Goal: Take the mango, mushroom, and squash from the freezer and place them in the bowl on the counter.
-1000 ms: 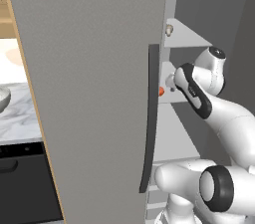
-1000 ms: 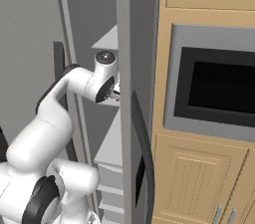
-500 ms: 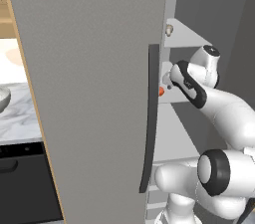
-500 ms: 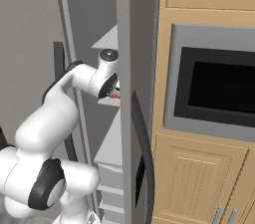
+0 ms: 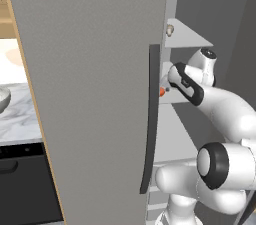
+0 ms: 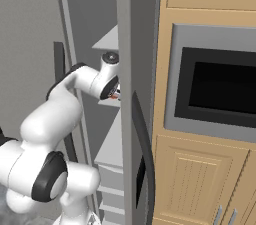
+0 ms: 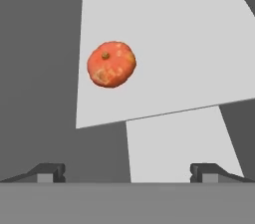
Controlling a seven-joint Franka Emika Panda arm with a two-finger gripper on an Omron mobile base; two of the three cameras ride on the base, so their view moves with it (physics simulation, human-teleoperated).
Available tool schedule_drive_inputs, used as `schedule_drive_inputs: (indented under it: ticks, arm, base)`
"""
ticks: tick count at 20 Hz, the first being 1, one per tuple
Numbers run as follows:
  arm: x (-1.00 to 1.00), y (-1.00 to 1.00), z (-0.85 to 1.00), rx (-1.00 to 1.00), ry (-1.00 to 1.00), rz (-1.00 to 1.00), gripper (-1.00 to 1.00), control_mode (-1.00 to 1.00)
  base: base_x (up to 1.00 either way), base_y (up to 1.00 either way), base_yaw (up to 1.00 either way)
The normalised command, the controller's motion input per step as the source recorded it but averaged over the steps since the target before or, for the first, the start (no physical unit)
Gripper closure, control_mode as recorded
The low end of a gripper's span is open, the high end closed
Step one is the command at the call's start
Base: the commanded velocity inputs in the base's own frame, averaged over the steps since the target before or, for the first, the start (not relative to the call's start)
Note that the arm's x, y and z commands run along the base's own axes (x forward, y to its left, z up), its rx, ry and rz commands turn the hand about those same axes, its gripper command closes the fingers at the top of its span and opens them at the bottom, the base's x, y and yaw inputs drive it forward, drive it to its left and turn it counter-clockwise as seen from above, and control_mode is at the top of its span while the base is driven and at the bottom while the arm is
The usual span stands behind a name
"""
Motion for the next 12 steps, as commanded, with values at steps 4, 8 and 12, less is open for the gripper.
schedule_drive_inputs:
  ticks: [4, 8, 12]
  arm:
    - [0.18, 0.00, -0.15, 0.00, 0.00, 0.01, -1.00, -1.00]
    - [0.23, 0.00, -0.04, 0.01, 0.00, 0.01, -1.00, -1.00]
    - [0.22, 0.00, -0.04, 0.00, 0.00, 0.00, -1.00, -1.00]
  base:
    - [0.00, 0.00, 0.00]
    - [0.00, 0.00, 0.00]
    - [0.00, 0.00, 0.00]
